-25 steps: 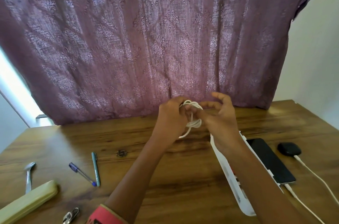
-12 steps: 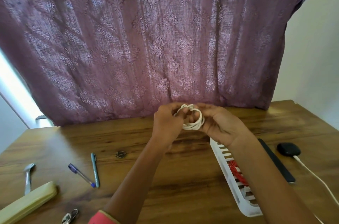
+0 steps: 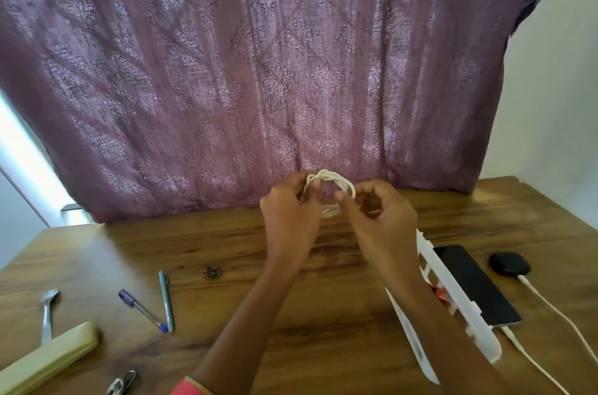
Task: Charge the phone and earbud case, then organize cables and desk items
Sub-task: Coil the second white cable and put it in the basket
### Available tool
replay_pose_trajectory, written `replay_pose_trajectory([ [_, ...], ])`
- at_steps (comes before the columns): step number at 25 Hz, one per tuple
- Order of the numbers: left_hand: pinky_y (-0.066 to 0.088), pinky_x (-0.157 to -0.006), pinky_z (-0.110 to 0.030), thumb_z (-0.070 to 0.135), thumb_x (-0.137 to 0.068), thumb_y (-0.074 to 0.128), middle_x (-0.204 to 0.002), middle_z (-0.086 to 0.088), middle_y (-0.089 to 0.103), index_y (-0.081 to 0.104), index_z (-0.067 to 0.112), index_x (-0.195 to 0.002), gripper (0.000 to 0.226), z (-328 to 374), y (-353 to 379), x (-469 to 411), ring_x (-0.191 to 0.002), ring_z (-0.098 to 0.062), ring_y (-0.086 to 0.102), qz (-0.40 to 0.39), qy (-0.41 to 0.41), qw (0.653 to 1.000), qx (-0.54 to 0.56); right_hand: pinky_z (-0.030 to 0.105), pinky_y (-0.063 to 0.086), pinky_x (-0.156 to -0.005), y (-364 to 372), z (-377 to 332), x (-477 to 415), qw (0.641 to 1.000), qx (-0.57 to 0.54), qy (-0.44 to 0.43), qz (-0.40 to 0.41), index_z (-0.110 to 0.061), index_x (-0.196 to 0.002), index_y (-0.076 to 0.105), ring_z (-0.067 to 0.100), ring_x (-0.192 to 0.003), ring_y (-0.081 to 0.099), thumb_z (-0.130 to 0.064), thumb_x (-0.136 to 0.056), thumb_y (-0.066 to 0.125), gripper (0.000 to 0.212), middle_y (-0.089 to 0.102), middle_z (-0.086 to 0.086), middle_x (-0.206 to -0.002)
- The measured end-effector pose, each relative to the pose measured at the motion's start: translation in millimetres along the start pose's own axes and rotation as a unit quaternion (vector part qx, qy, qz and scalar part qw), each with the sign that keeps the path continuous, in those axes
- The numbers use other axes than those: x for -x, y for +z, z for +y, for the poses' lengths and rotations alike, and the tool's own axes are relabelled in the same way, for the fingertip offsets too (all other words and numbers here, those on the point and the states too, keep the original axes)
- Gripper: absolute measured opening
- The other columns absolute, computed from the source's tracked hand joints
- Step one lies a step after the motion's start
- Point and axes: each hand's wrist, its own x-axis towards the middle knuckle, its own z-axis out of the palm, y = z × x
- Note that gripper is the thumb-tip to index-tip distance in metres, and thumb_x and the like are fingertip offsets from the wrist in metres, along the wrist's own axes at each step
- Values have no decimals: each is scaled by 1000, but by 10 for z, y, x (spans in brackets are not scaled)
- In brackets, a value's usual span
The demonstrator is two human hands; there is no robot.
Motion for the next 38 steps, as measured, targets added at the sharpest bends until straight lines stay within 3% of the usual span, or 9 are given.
replay_pose_trajectory([
  [6,45,-65,-10,16,-89,59,-76,19,62,69,23,-103,19,-4,-39,-4,-70,6,58,-37,36,999,-10,17,49,-66,-98,31,-67,985,-133,98,-46,-9,-77,61,9,-67,65,-15,-91,53,17,67,-6,-63],
  [9,41,-64,-2,12,-87,60,-68,26,59,71,21,-102,20,-12,-61,-15,-64,12,56,-48,39,998,7,20,46,-48,-218,-39,-179,958,-221,149,-109,-8,-69,53,14,-46,57,-13,-93,50,25,46,-7,-43],
  [12,43,-63,-1,11,-88,59,-68,28,58,70,20,-102,20,-35,-65,-11,-65,14,58,-48,23,998,19,24,34,-43,-300,-13,-275,977,-121,117,-133,-12,-69,60,10,-41,40,-19,-90,57,23,44,-1,-45],
  [18,56,-82,-40,9,-93,50,-91,-5,72,64,14,-101,17,-60,0,30,-91,-19,68,-129,-208,940,239,25,46,-75,-250,243,-206,993,108,-44,0,-16,-95,72,13,-77,57,-17,-87,61,13,57,-5,-80],
  [22,56,-79,-38,6,-96,44,-106,-13,67,49,1,-117,22,-13,88,81,-94,-24,67,-157,-252,891,343,21,41,-59,-139,135,-83,994,-39,96,-37,-14,-72,66,5,-53,50,-28,-92,52,28,57,4,-57],
  [25,58,-71,-28,7,-96,43,-104,-10,66,47,5,-115,19,10,89,112,-92,-21,67,-150,-261,892,338,22,51,-67,-127,72,-40,989,-65,80,-103,-37,-81,67,6,-71,65,-27,-85,63,12,71,-6,-74],
  [28,47,-60,-7,14,-89,57,-100,4,65,50,17,-108,20,-15,29,68,-84,-1,62,-139,-114,975,129,9,49,-64,-148,105,-69,994,-2,48,-101,-33,-97,69,-7,-73,63,-18,-85,65,19,66,-22,-74],
  [33,38,-67,3,2,-82,62,-91,5,70,66,16,-110,32,13,-41,-29,-72,22,53,-178,139,974,-32,7,42,-63,-160,72,-124,987,69,-12,-145,-18,-108,68,2,-73,58,-20,-88,58,22,60,-13,-81],
  [38,43,-59,-4,10,-85,61,-72,11,66,70,19,-101,21,-14,31,22,-66,9,59,-103,68,992,-11,13,37,-55,-149,72,-112,986,85,20,-141,-14,-86,71,16,-69,57,-29,-83,64,17,62,3,-77],
])
